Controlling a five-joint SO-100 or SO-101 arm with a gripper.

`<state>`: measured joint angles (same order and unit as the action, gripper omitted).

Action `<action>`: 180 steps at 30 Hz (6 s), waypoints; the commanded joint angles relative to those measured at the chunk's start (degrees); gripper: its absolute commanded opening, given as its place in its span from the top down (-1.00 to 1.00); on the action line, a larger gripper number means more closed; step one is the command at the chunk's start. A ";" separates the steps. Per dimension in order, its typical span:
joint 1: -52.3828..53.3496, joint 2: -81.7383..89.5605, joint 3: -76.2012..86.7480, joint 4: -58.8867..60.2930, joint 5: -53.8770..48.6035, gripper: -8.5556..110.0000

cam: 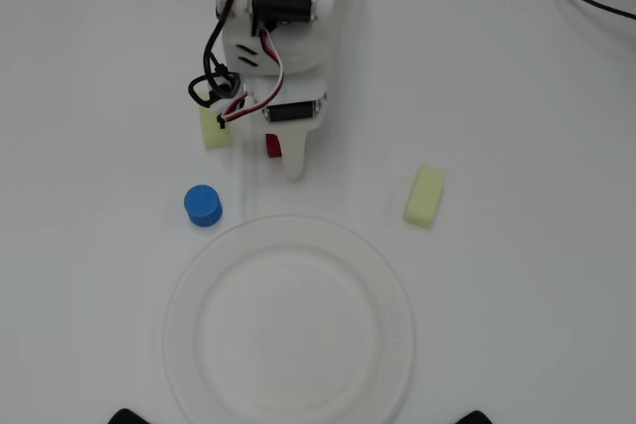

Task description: Grasp a red block and put it in the dish.

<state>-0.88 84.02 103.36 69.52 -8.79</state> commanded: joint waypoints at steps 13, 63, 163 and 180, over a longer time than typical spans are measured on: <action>-0.35 -1.05 -0.35 -2.72 -4.57 0.75; 9.76 -1.58 1.41 -5.36 -20.21 0.47; -3.25 49.75 16.61 -3.60 -5.54 0.08; 0.62 99.49 65.74 -6.42 -9.14 0.19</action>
<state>-0.70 180.00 166.90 63.54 -18.19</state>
